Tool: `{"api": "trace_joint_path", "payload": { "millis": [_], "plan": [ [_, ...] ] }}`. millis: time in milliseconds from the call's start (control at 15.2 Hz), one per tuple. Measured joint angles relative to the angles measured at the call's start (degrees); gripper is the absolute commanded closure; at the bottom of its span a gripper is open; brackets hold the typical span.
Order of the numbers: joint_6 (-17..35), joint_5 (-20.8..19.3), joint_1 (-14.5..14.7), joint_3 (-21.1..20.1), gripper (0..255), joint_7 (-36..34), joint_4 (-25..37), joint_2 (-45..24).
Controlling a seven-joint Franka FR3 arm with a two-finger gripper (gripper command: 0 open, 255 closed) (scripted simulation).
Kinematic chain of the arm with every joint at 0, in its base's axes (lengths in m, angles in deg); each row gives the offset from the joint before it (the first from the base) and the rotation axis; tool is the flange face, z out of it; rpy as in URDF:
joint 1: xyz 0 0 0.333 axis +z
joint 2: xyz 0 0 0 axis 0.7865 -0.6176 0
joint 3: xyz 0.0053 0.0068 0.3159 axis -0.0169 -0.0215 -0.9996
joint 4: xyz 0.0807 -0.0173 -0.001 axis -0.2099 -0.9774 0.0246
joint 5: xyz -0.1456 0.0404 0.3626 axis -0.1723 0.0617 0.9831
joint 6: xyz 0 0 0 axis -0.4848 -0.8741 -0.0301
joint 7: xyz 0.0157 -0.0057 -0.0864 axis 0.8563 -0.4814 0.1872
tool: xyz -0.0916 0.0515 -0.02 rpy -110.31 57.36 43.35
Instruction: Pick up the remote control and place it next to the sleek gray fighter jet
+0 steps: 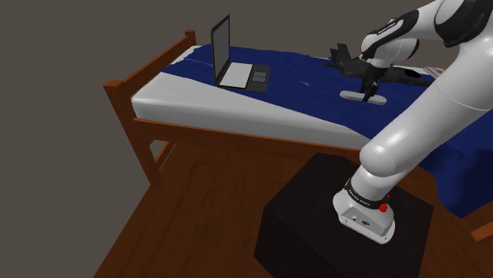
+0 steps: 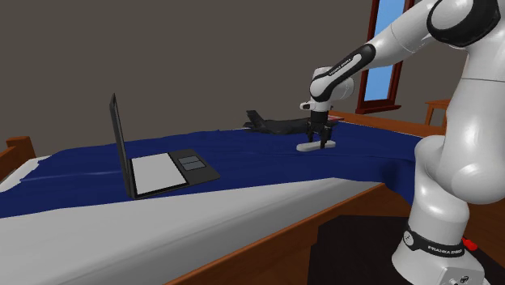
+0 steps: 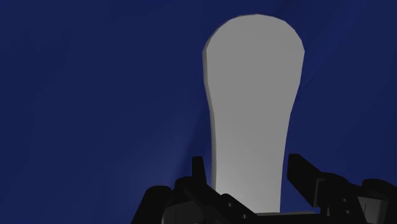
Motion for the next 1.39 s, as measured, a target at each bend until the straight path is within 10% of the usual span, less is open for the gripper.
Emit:
{"api": "trace_joint_path", "payload": {
  "millis": [660,726,1386],
  "plan": [
    [3.27,1.42,0.23,0.67,255,1.09,-1.76,-1.94],
    [3.27,1.42,0.23,0.68,0,1.09,-1.77,-1.94],
    [-2.52,-1.5,-0.2,-0.89,0,-1.35,0.87,2.21]
  ]
}}
